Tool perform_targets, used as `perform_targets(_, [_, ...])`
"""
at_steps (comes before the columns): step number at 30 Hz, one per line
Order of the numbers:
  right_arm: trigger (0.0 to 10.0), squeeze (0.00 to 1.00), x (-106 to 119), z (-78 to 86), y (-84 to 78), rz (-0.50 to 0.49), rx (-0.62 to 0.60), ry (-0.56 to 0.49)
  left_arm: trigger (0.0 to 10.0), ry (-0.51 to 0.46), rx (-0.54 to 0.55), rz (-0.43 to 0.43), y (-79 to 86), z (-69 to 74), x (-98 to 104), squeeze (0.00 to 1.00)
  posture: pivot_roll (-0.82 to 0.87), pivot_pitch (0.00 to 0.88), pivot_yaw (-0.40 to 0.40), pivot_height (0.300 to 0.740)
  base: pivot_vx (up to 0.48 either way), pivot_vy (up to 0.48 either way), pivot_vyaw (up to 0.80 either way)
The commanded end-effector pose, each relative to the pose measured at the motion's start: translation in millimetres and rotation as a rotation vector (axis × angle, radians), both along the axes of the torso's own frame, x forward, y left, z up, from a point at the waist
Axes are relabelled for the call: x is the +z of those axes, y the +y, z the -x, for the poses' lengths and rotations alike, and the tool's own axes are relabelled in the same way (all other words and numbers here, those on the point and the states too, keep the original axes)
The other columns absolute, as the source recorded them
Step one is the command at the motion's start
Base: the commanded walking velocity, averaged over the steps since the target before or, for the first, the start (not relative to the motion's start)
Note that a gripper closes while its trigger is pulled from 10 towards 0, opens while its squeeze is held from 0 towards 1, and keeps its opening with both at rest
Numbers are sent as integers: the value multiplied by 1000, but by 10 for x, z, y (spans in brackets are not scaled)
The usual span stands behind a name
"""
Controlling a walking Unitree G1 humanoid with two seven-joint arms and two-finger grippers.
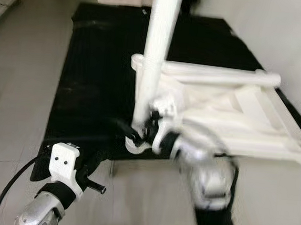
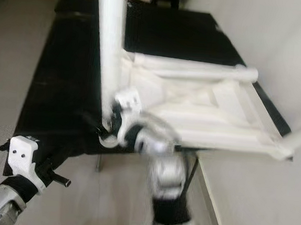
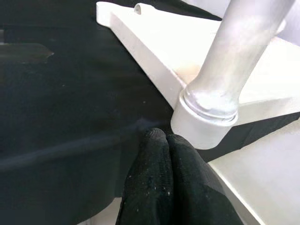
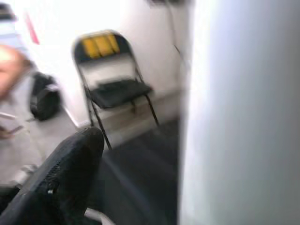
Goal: Building children table
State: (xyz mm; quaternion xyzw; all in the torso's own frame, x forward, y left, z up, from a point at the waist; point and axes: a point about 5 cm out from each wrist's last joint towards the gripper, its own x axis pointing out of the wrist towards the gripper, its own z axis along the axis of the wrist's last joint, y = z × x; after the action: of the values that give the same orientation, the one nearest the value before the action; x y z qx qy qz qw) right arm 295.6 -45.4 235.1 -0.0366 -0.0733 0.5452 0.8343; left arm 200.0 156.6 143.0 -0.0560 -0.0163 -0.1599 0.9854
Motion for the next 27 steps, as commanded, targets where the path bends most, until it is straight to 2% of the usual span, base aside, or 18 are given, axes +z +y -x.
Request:
perform_targets(1, [10000,1000,-90,69,76,10,117,24,10000,12,-5,8,-10,24,-29,0,-127,166,-117,740,0,0,0])
perform_targets(2, [10000,0,-104,34,51,83,196,-23,10000,11,-5,10,-18,38,-25,0,-115,177,-122,740,0,0,0])
perform_targets(3, [10000,0,-114,-28,27,152,267,-59,10000,11,-6,12,-26,58,-18,0,-105,186,-124,740,0,0,0])
perform_targets(5, [10000,0,-47,-166,10,222,387,-99,10000,16,-5,16,-43,112,-4,0,-88,206,-125,740,0,0,0])
perform_targets(13, [10000,0,160,-324,103,165,513,-74,10000,35,-11,18,-71,225,18,0,-51,238,-124,740,0,0,0])
perform_targets(14, [4941,0,168,-351,102,165,530,-64,10000,38,-12,18,-74,248,22,0,-36,256,-123,740,0,0,0])
perform_targets(16, [4941,0,169,-376,96,167,548,-62,10000,41,-12,18,-77,263,24,0,-36,256,-123,740,0,0,0])
perform_targets(17, [0,0,171,-407,88,173,565,-58,10000,45,-13,18,-78,280,26,0,-31,262,-121,740,0,0,0])
perform_targets(21, [0,0,189,-475,45,180,605,-53,10000,53,-13,18,-83,312,27,0,-28,266,-120,740,0,0,0])
perform_targets(27, [0,0,216,-531,-10,176,597,-61,10000,58,-13,17,-89,310,28,0,-37,258,-117,740,0,0,0])
